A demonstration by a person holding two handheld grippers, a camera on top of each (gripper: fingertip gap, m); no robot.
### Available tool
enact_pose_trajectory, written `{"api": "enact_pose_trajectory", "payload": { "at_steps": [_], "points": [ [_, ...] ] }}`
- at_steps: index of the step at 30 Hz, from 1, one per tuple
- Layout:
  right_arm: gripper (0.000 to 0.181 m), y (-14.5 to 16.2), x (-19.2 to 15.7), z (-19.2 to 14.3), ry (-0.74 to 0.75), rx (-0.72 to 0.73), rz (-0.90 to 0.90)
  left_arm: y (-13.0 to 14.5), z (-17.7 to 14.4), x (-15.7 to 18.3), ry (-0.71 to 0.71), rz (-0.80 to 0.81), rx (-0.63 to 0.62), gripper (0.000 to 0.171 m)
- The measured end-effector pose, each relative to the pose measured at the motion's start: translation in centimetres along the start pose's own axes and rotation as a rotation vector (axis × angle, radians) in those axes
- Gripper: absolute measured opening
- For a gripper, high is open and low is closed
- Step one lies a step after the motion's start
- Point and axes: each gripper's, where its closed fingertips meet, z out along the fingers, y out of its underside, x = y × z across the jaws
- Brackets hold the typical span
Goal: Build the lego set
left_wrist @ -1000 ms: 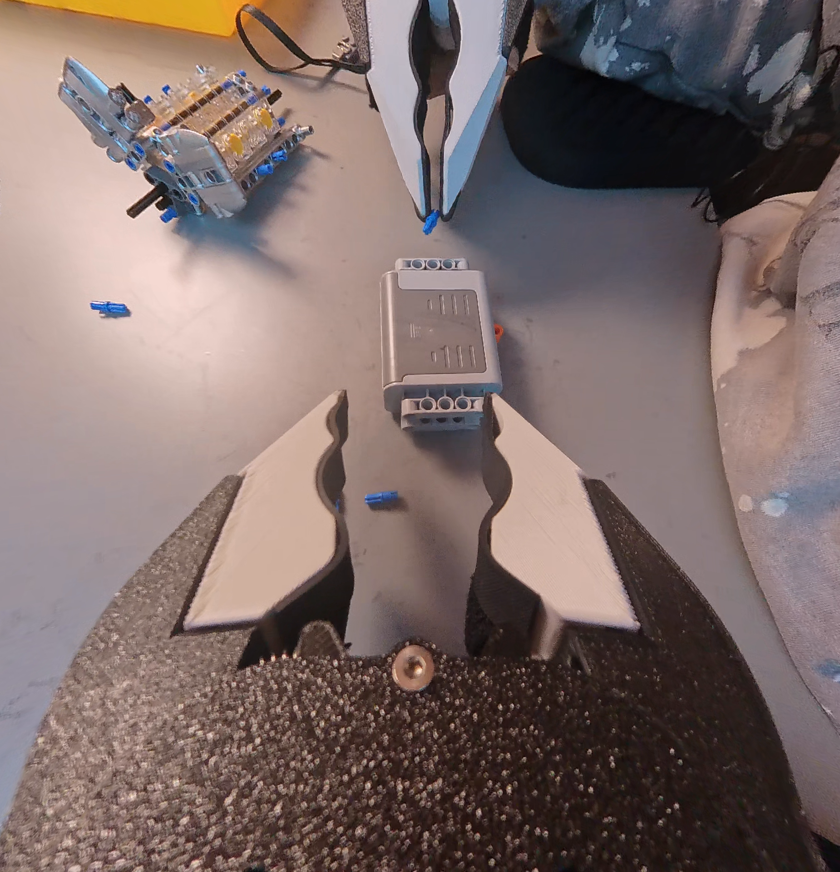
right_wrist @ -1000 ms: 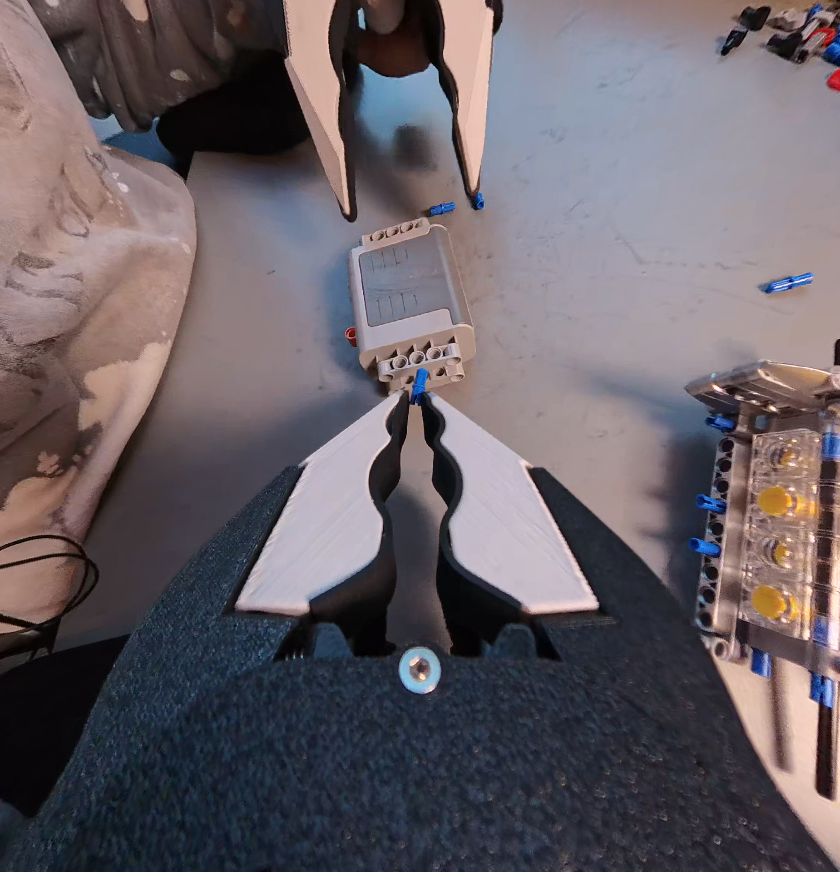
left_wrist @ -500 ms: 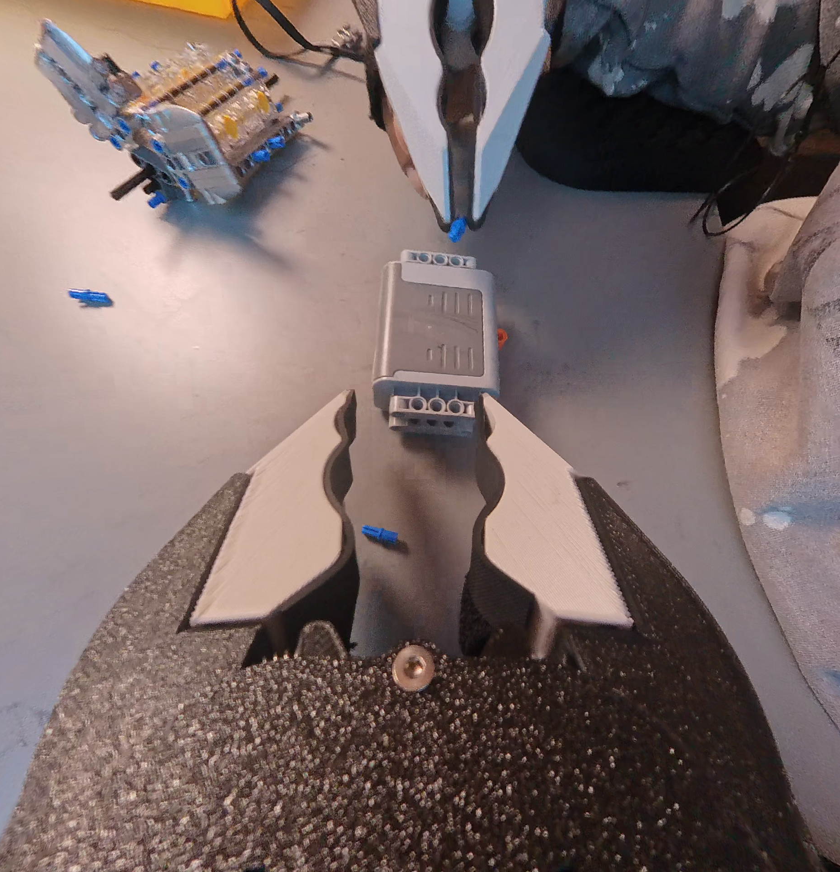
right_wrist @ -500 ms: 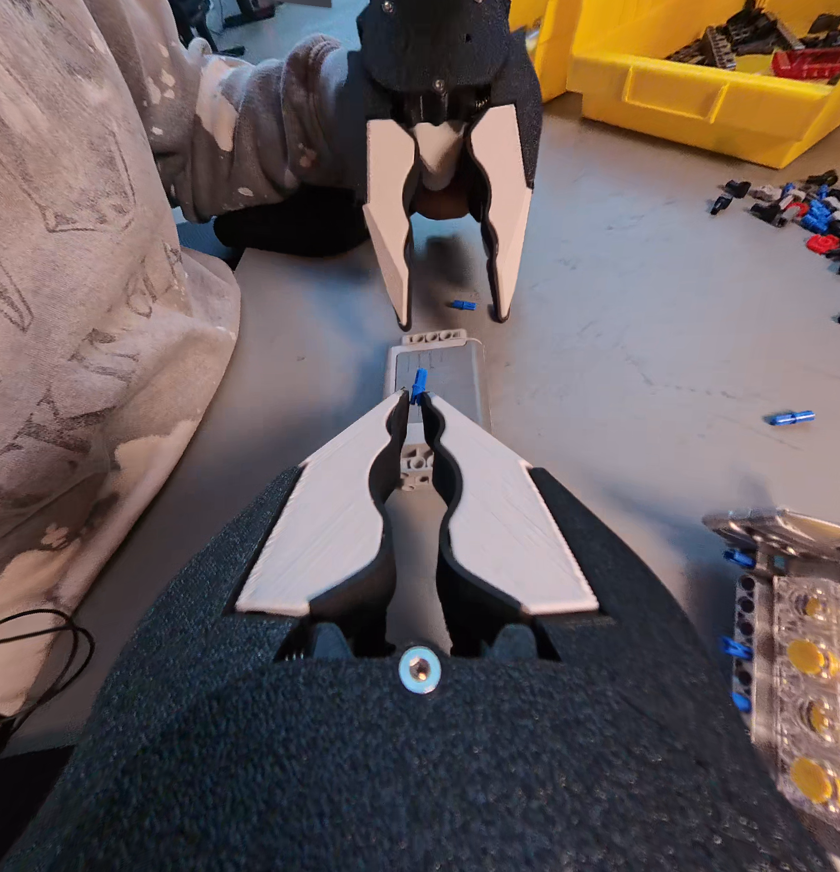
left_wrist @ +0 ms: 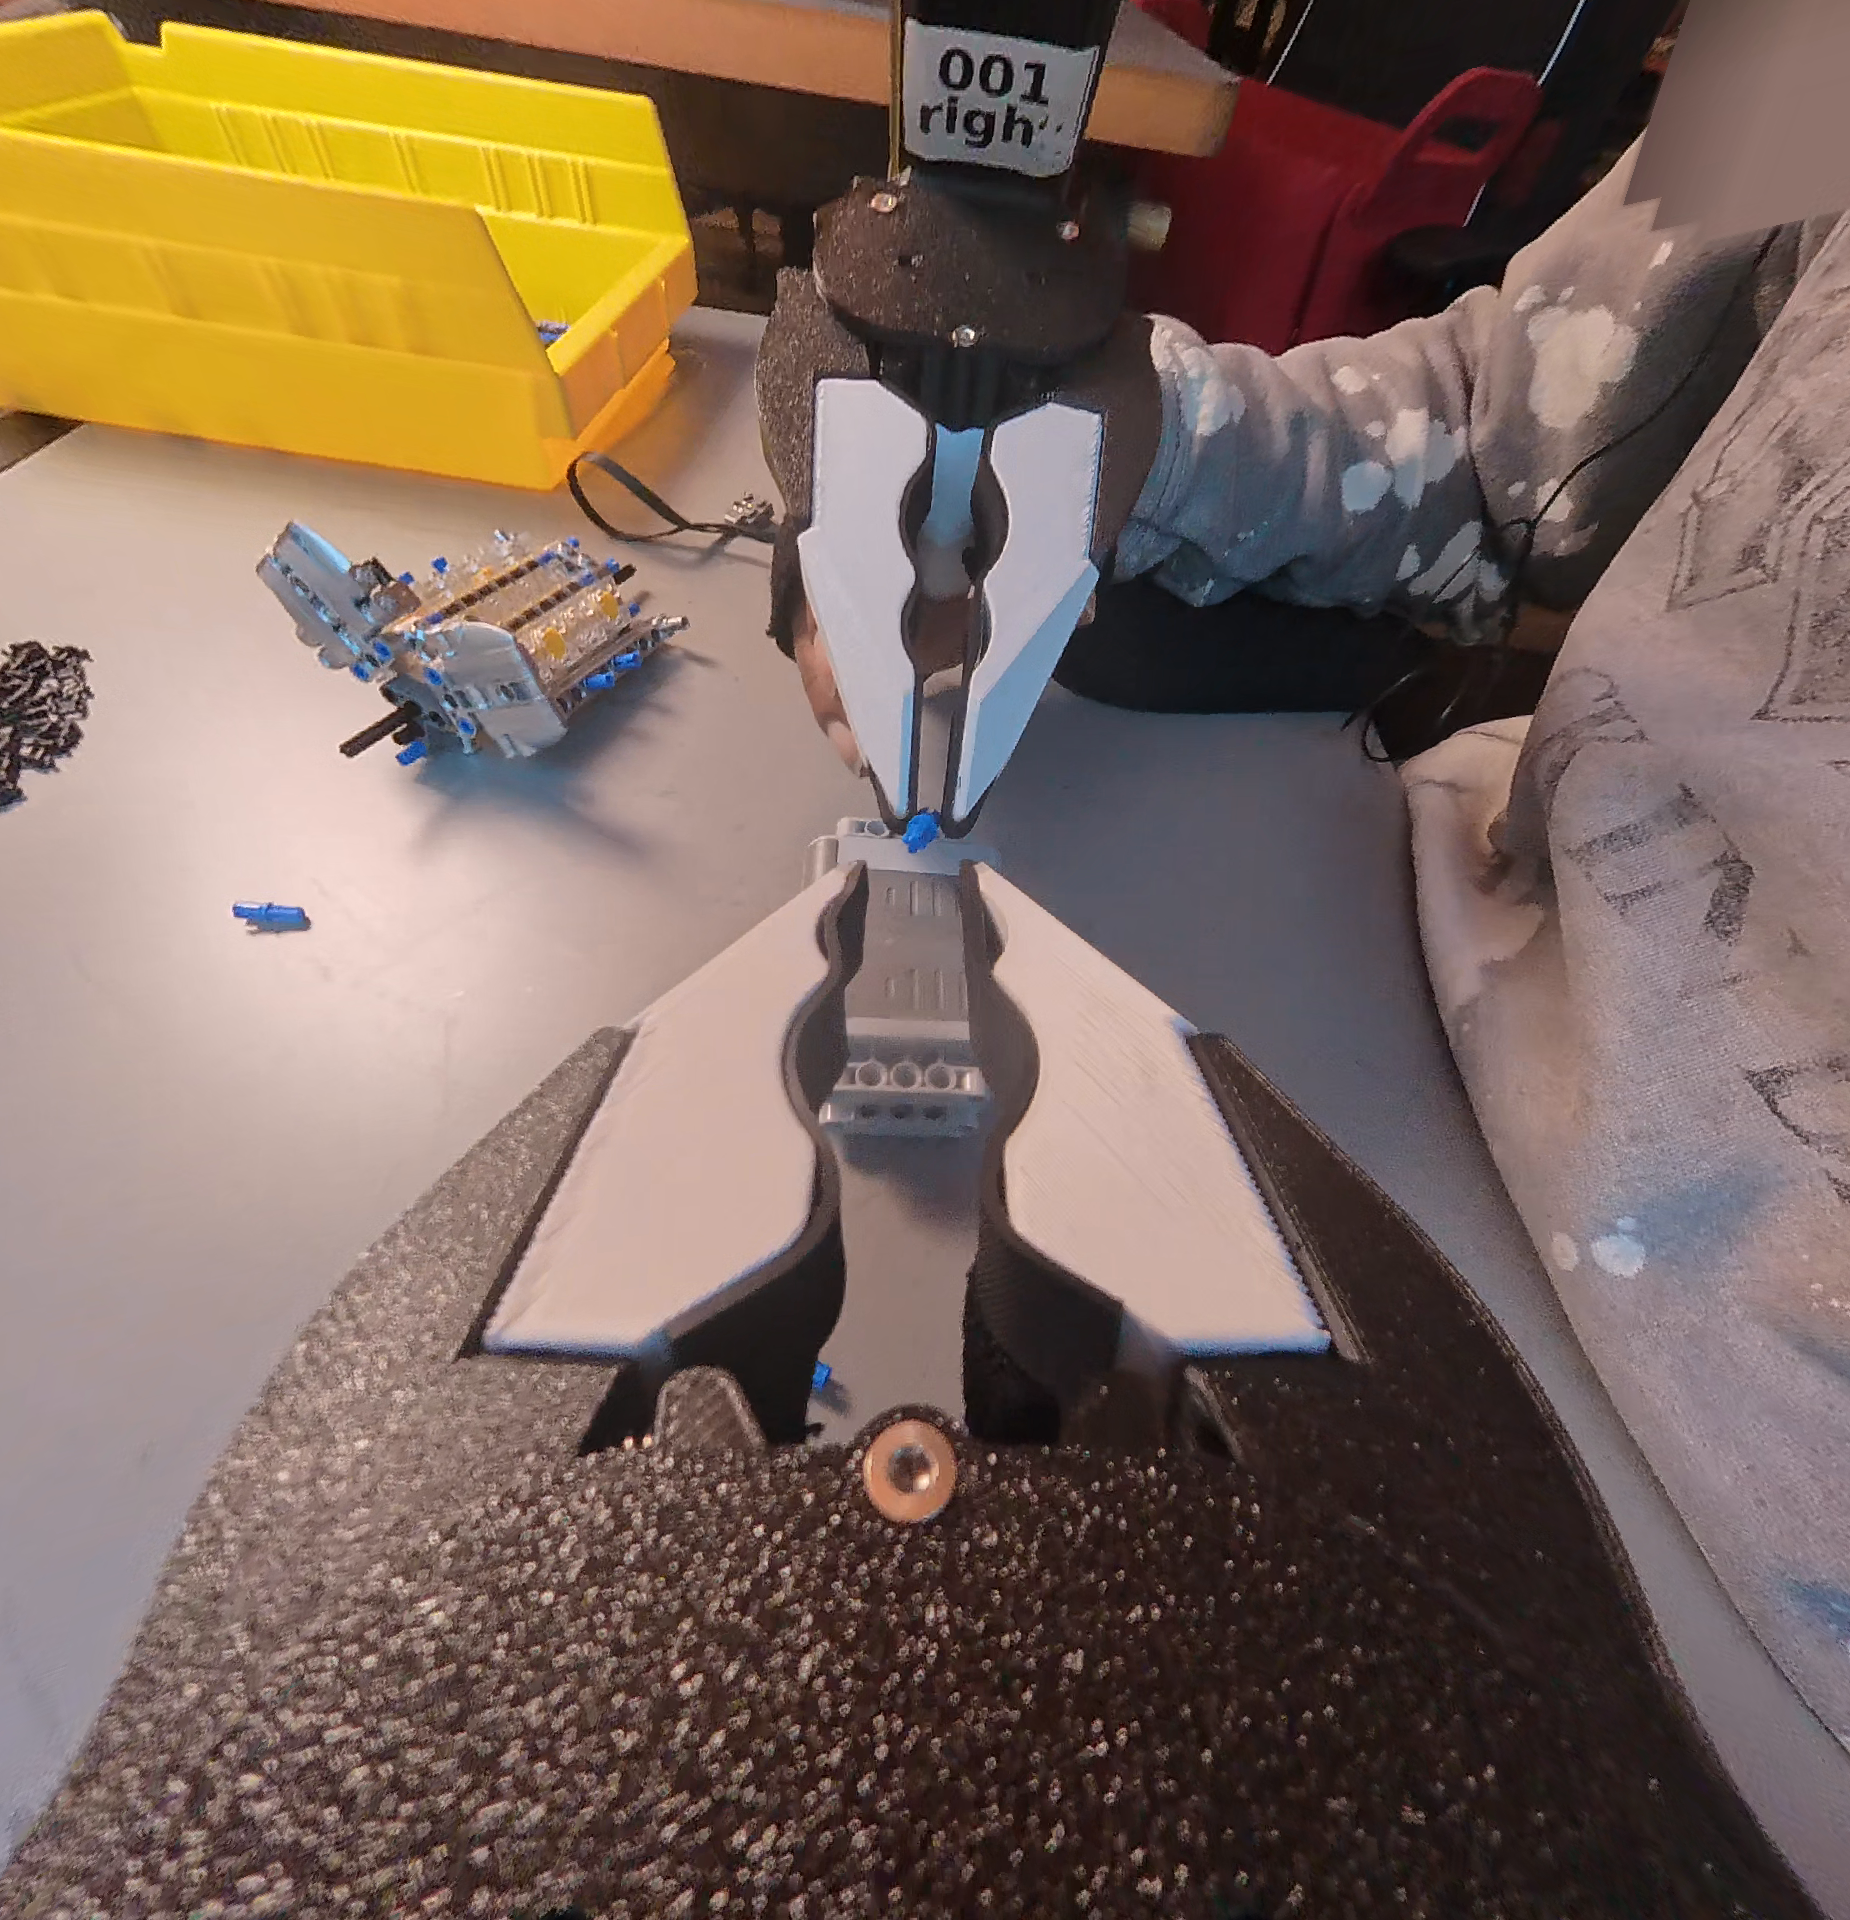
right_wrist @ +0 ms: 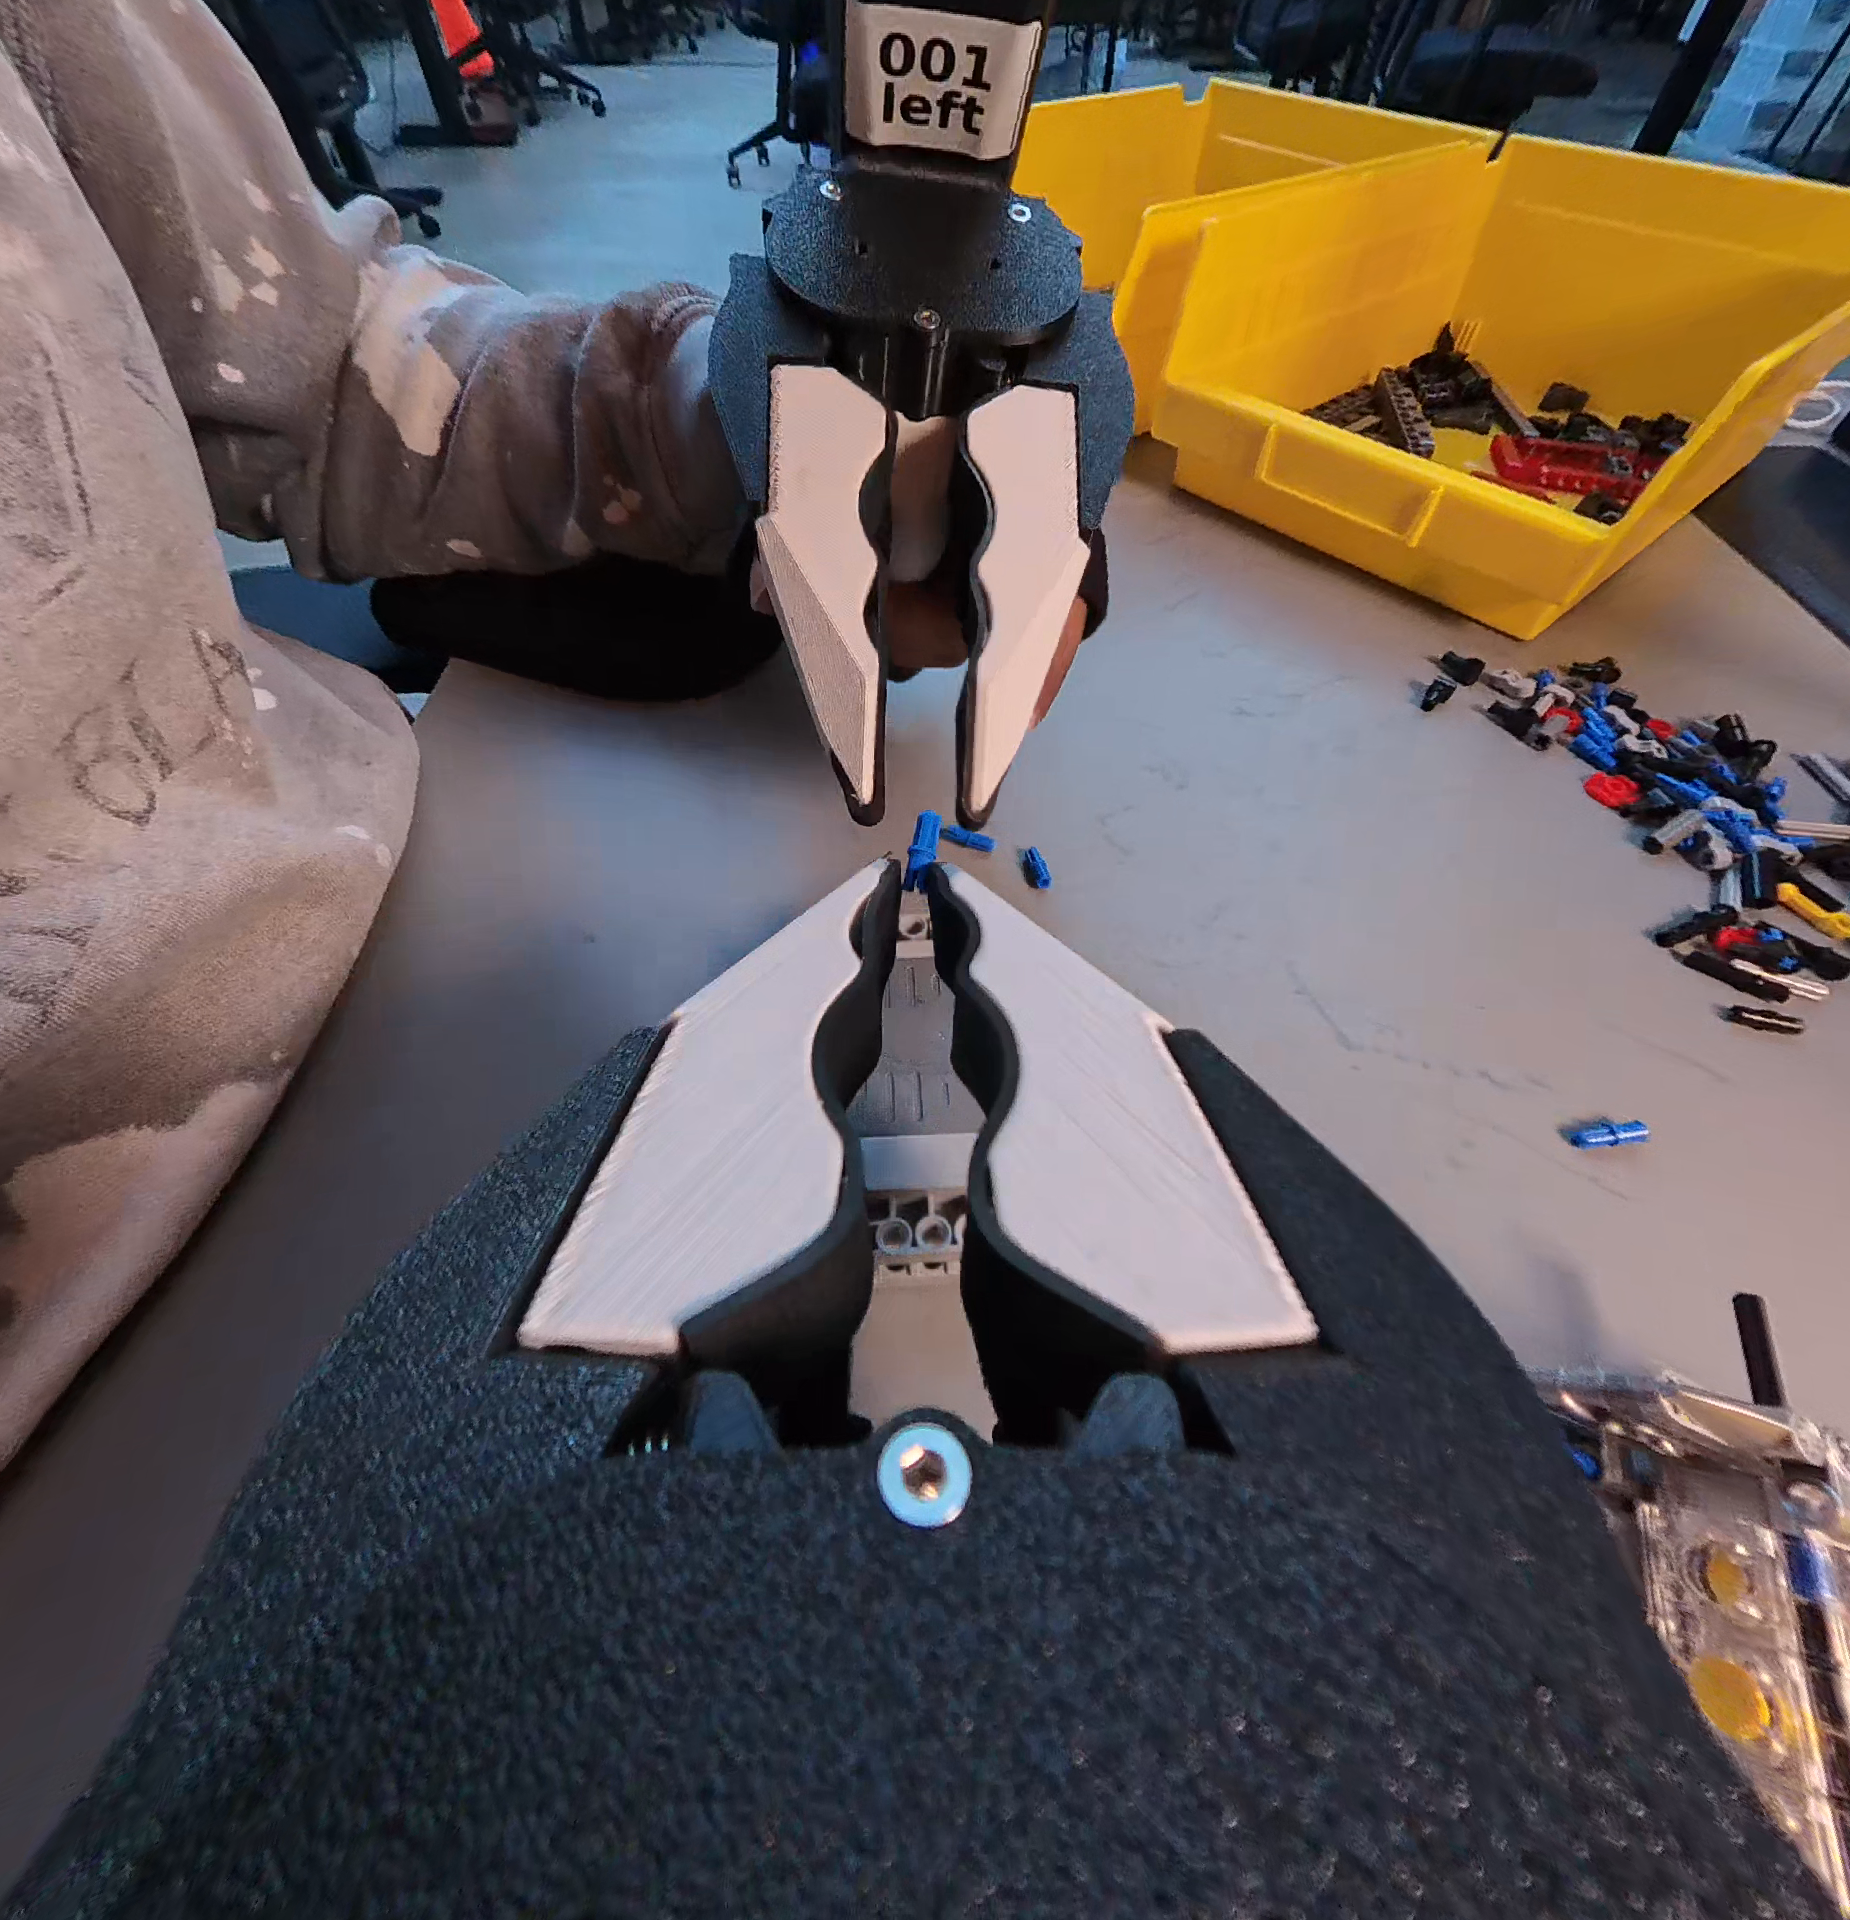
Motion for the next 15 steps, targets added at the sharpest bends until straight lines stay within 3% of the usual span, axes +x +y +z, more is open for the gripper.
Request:
{"api": "enact_pose_trajectory", "payload": {
  "at_steps": [5,15],
  "points": [
    [0.005,-0.31,-0.42,0.11,-0.011,0.011,-0.009,-0.83,0.07,0.58,0.014,0.017,0.041,0.006],
    [0.004,-0.95,-0.87,-0.01,-0.036,0.055,-0.001,-1.04,0.17,0.99,0.051,-0.007,0.063,0.004]
  ]
}}
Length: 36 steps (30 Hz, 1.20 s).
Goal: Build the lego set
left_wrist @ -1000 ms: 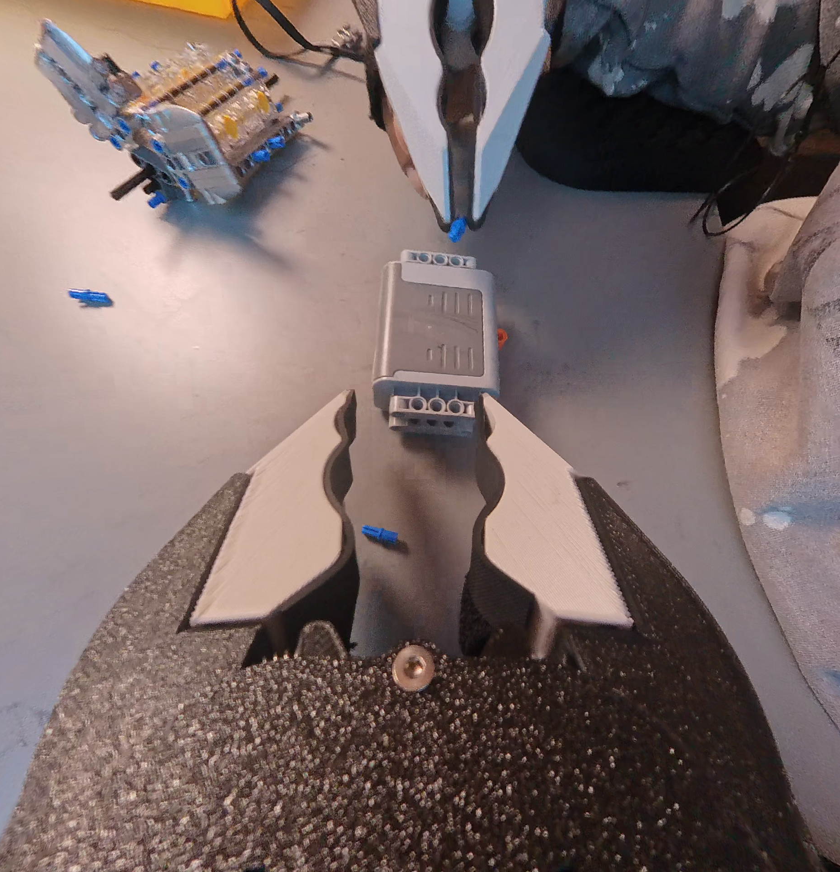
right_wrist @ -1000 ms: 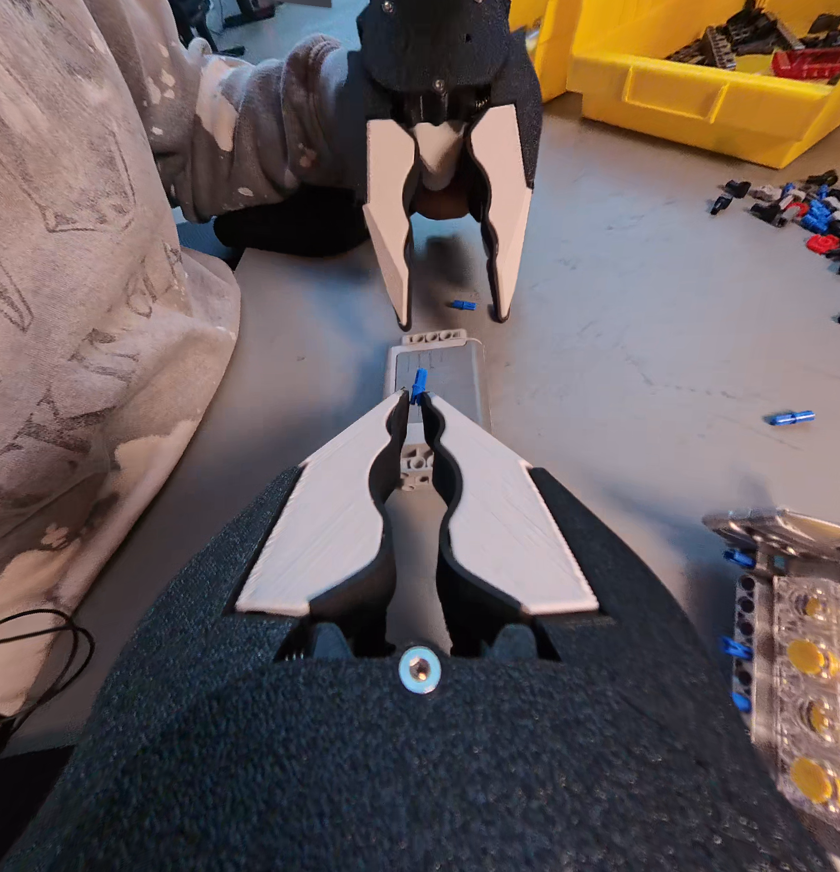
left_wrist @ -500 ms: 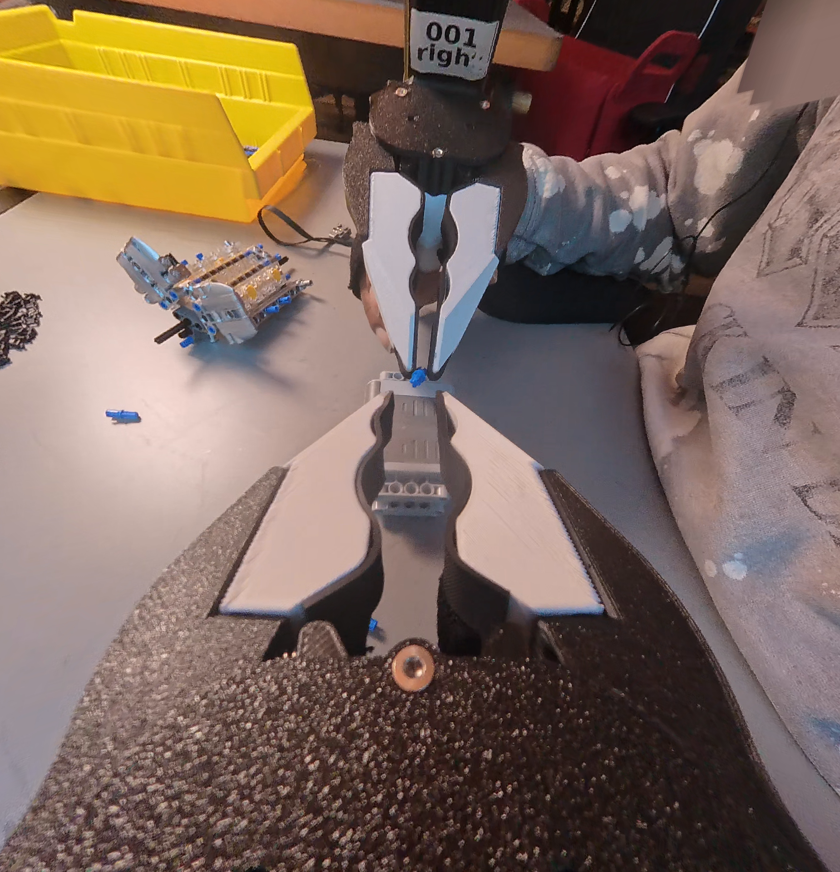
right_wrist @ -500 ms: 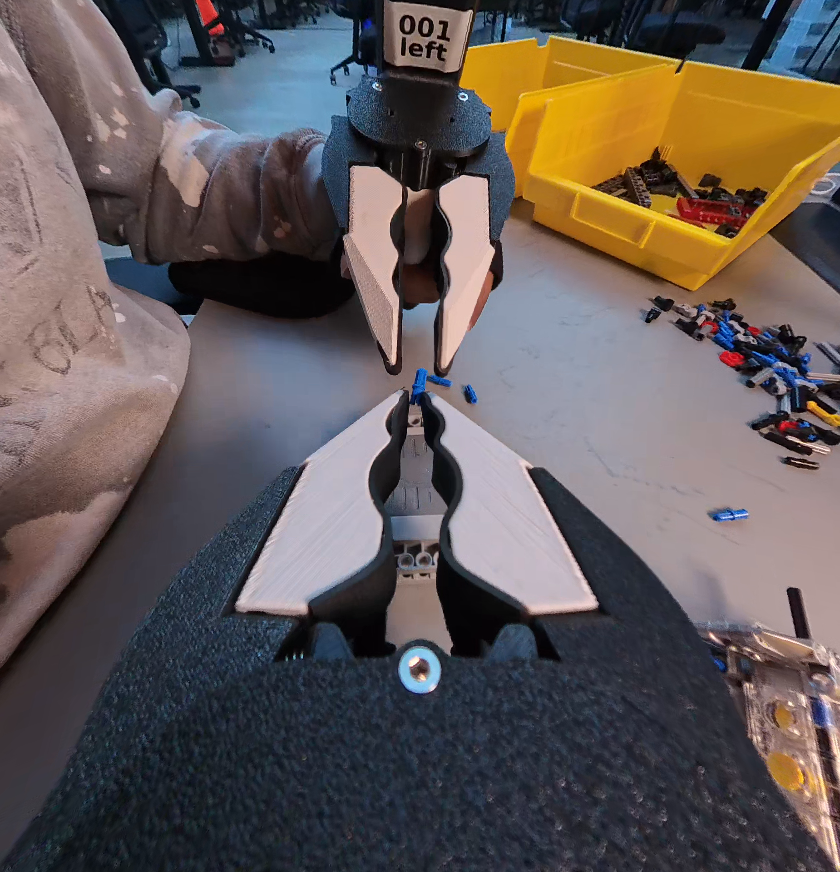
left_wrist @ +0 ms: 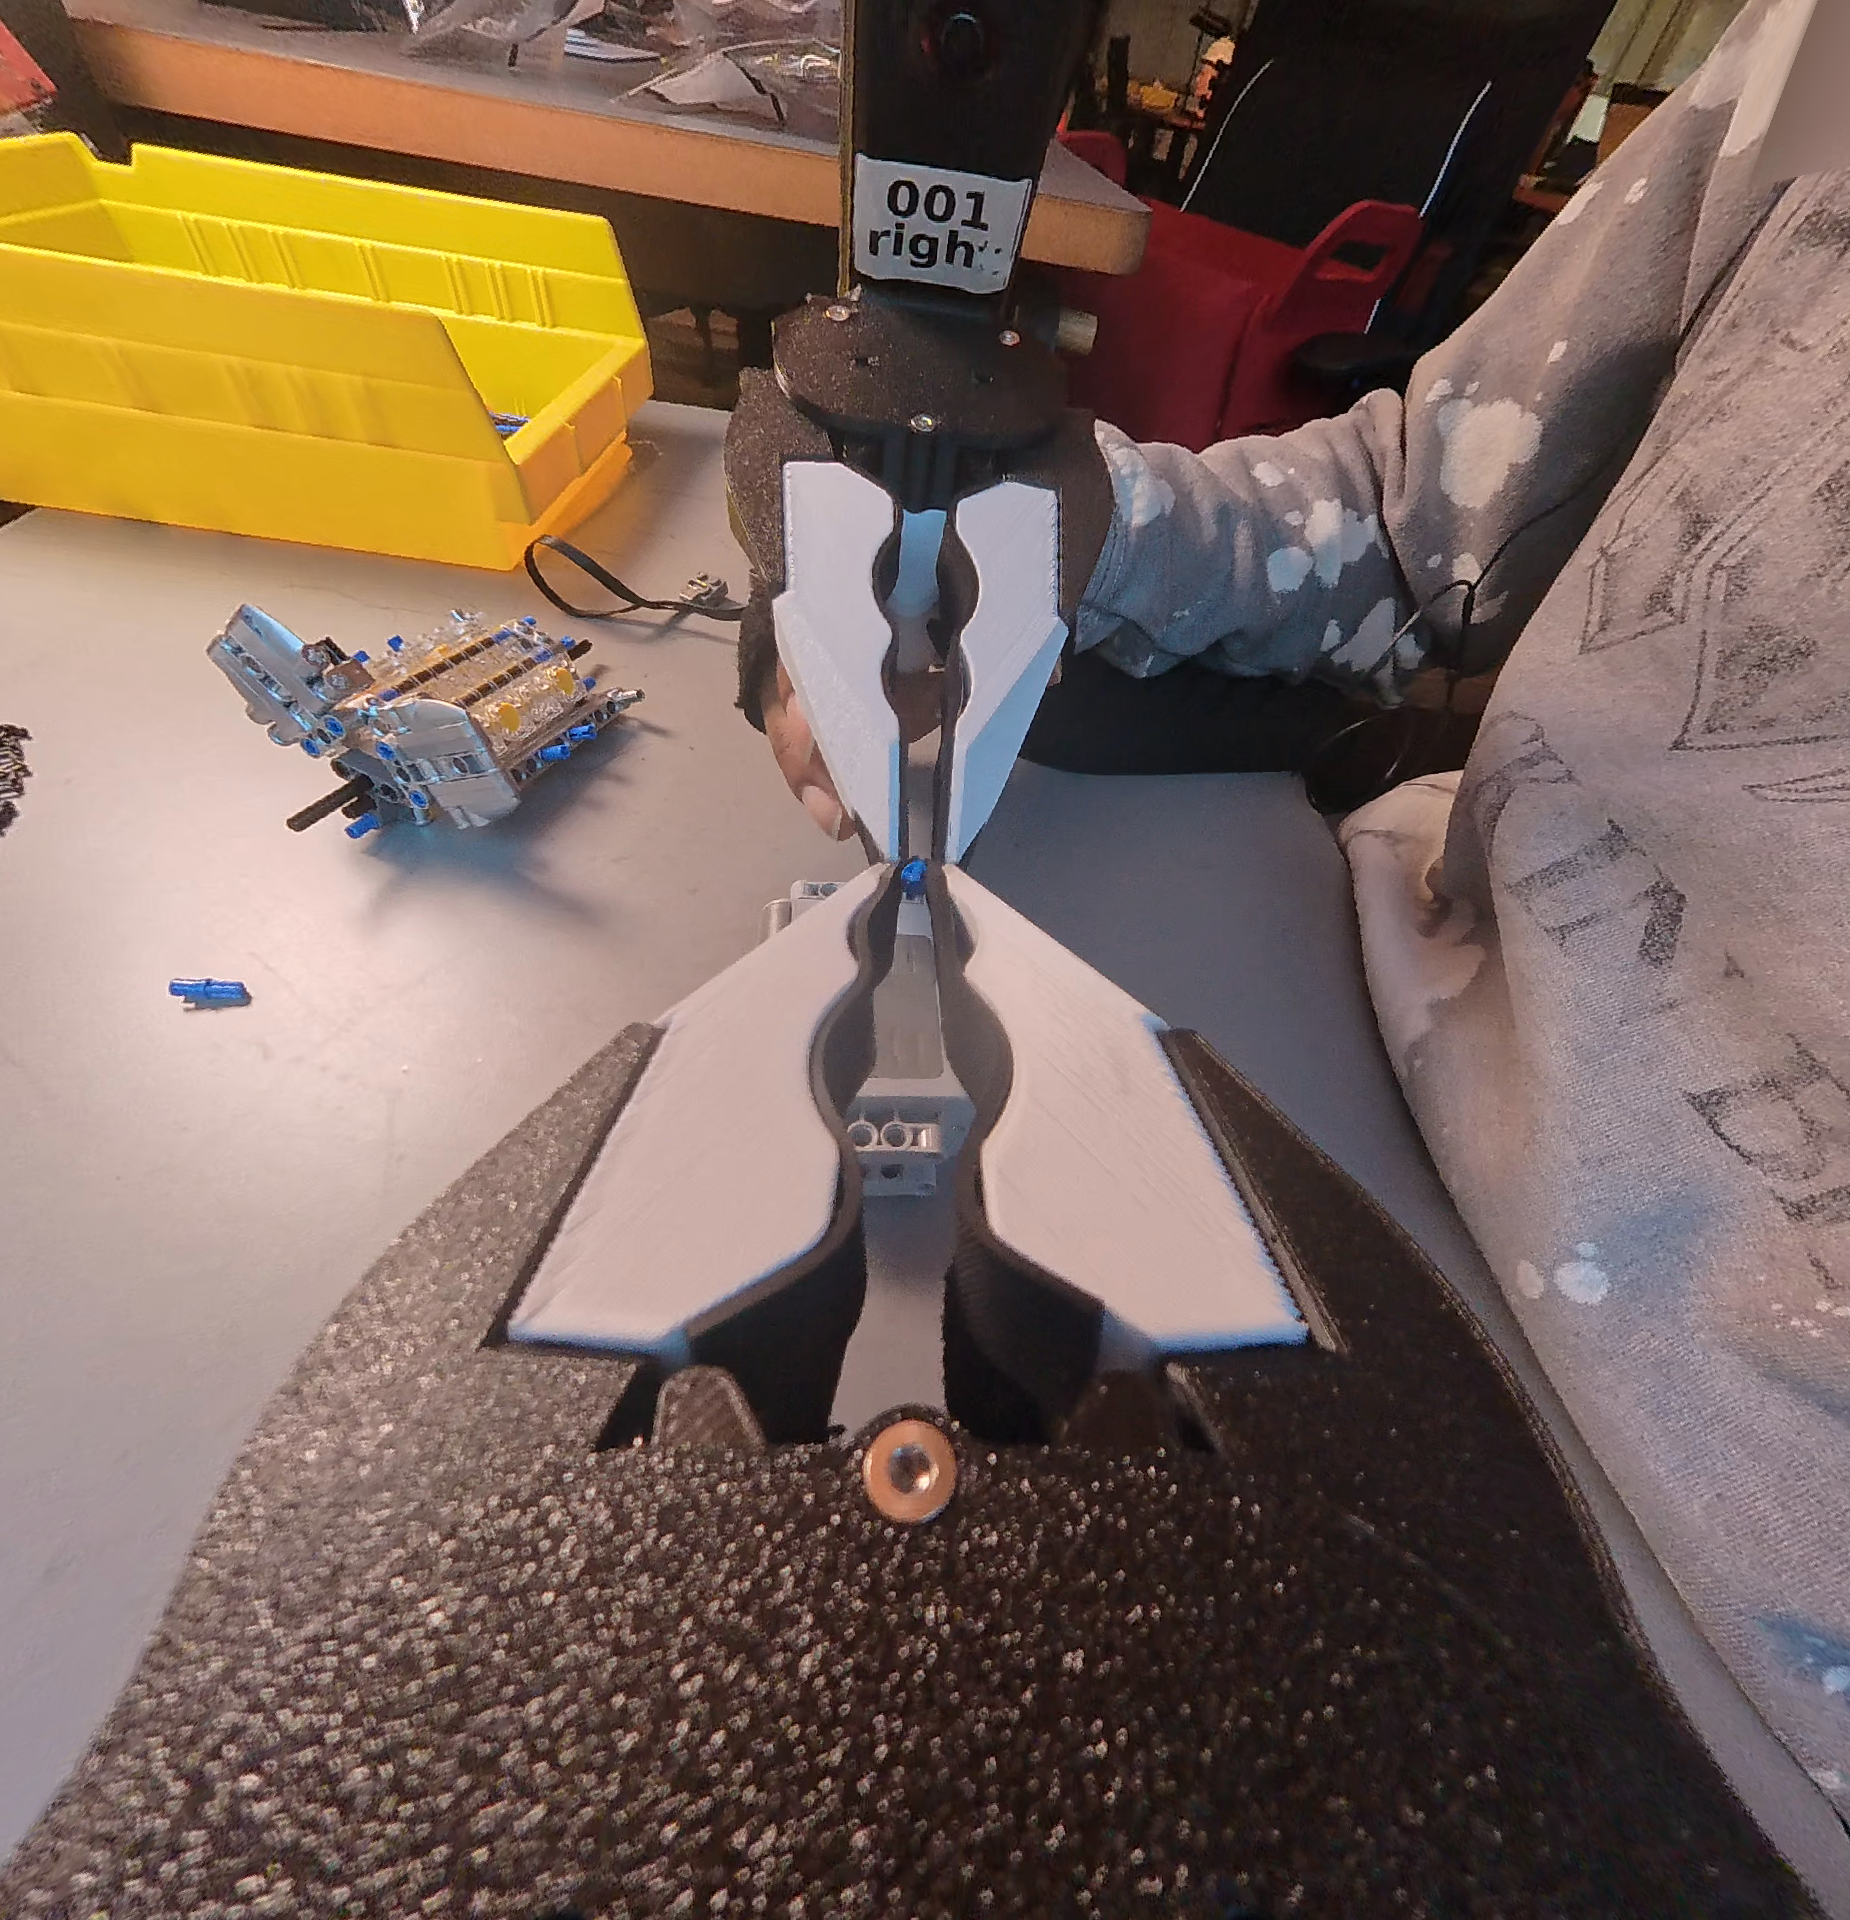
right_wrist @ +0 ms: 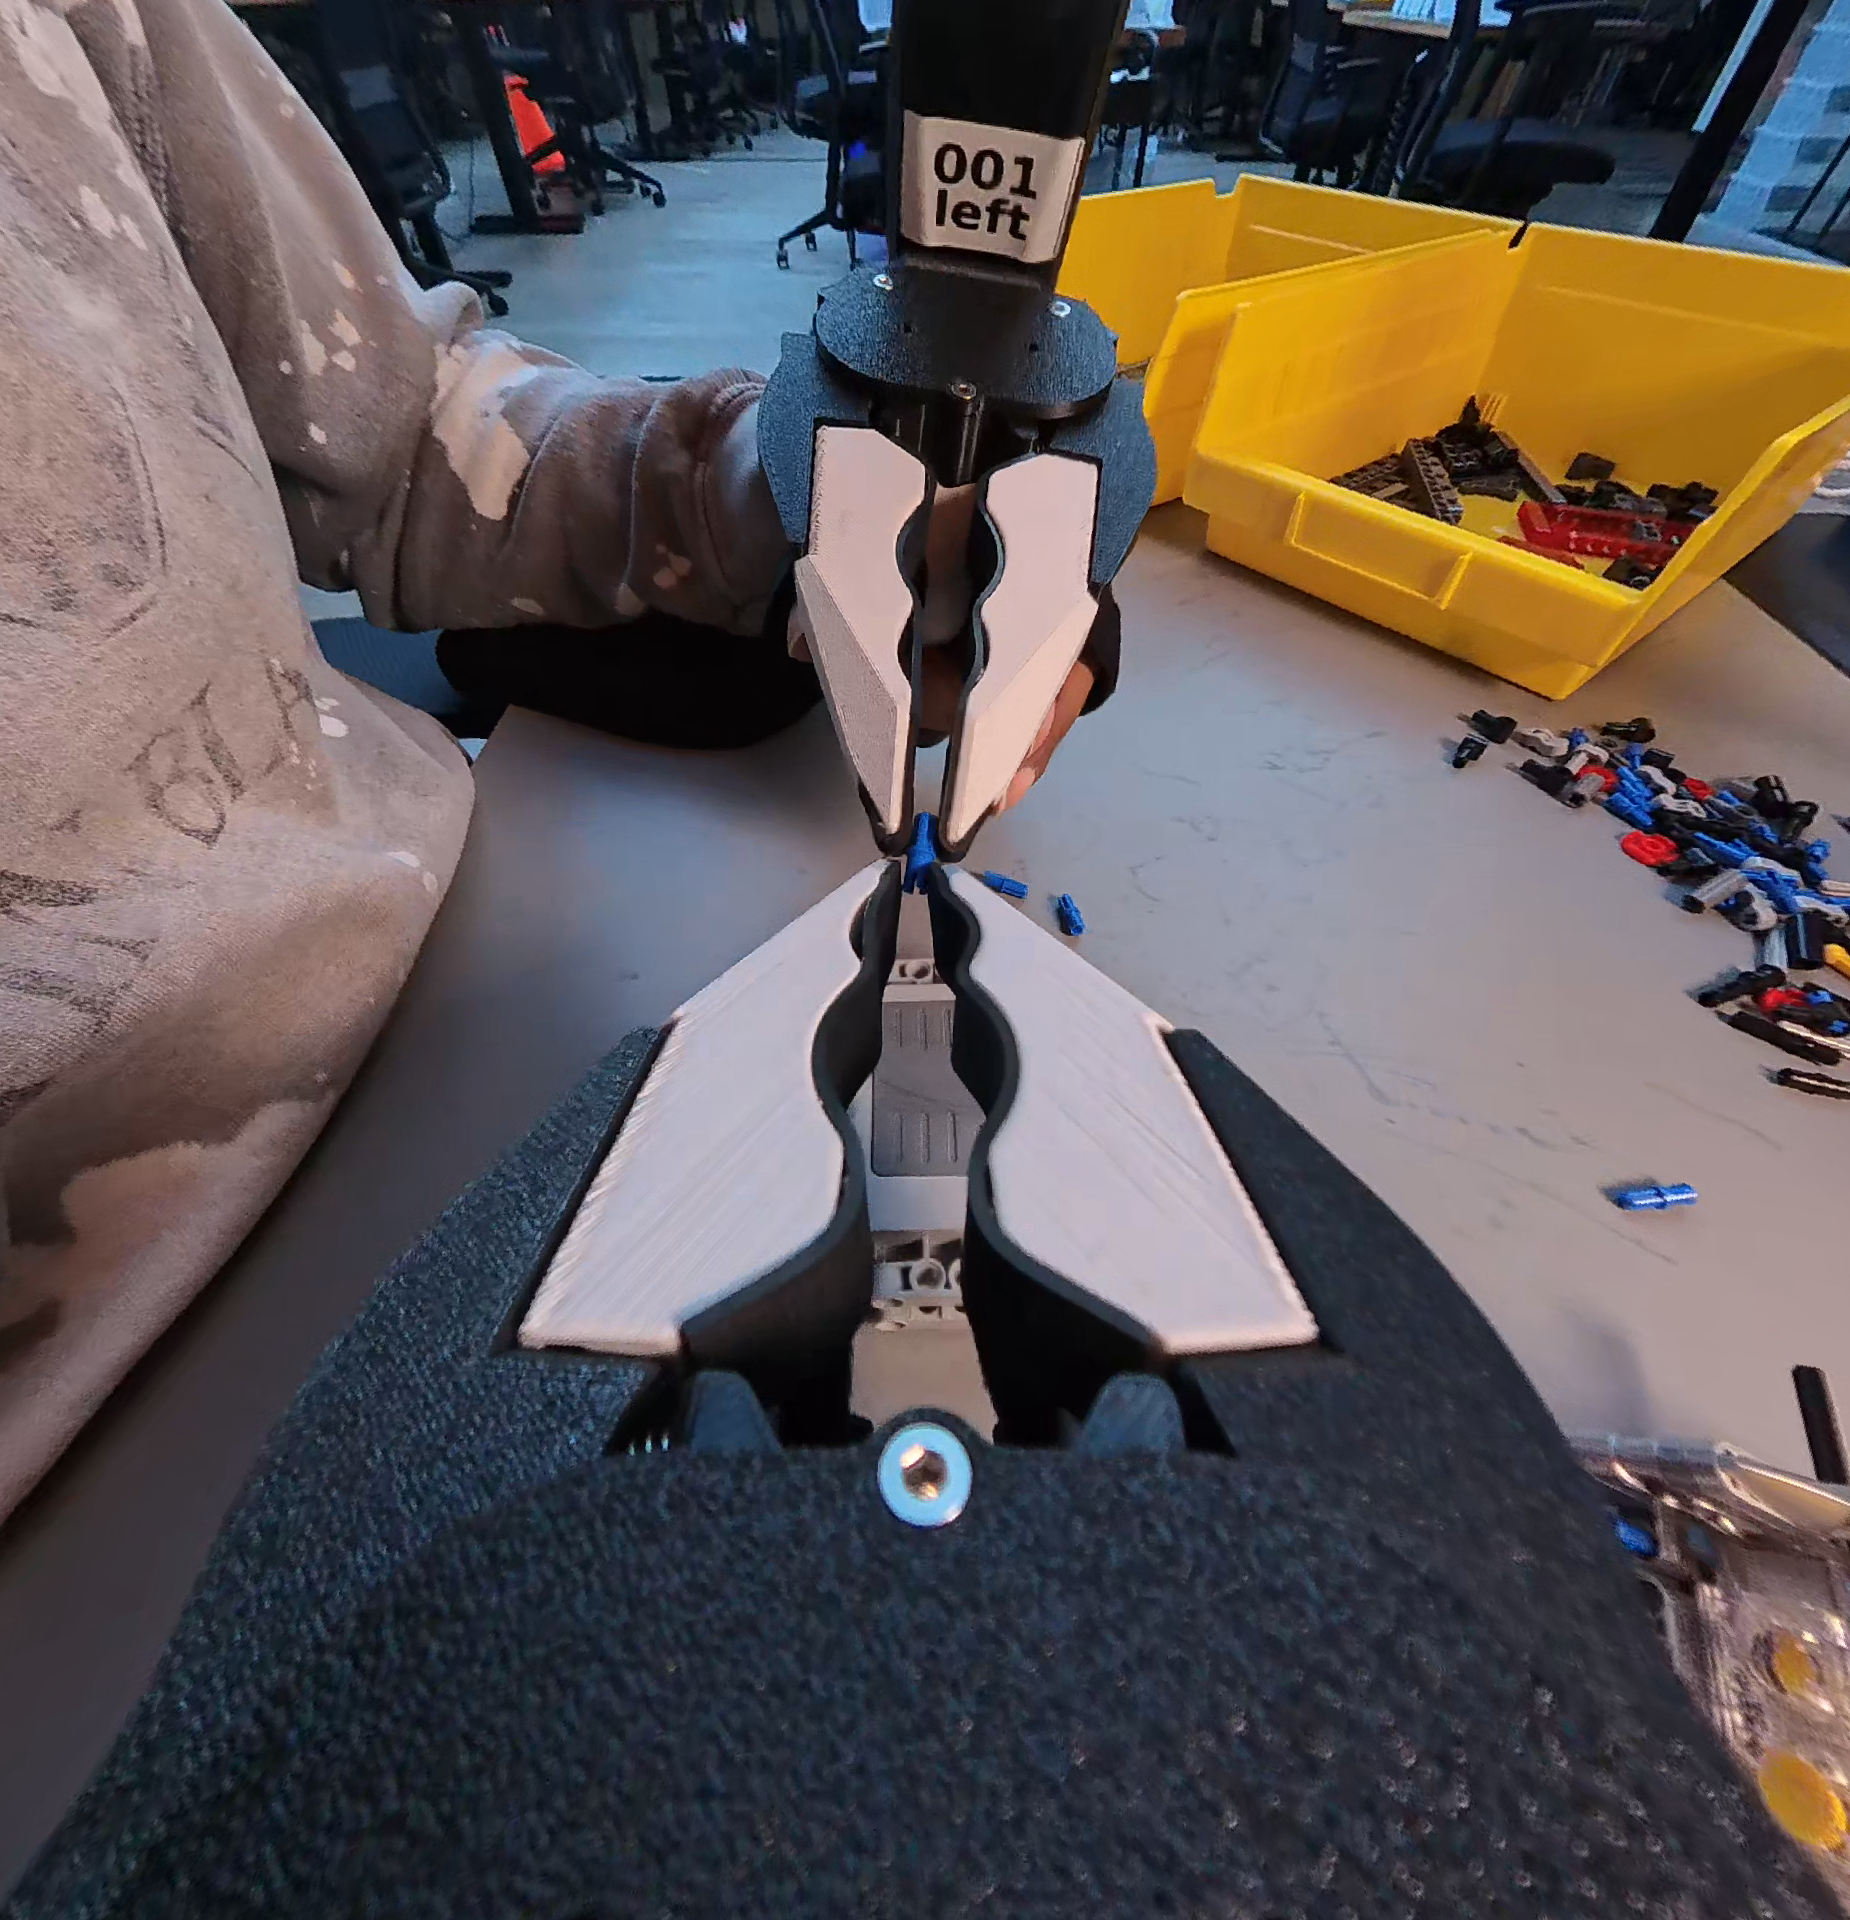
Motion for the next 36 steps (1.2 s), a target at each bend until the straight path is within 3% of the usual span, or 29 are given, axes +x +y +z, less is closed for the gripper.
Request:
{"api": "enact_pose_trajectory", "payload": {
  "at_steps": [36],
  "points": [
    [0.005,0.52,-0.48,0.05,-0.032,-0.005,0.006,0.19,0.32,0.54,0.042,-0.026,0.011,0.003]
  ]
}}
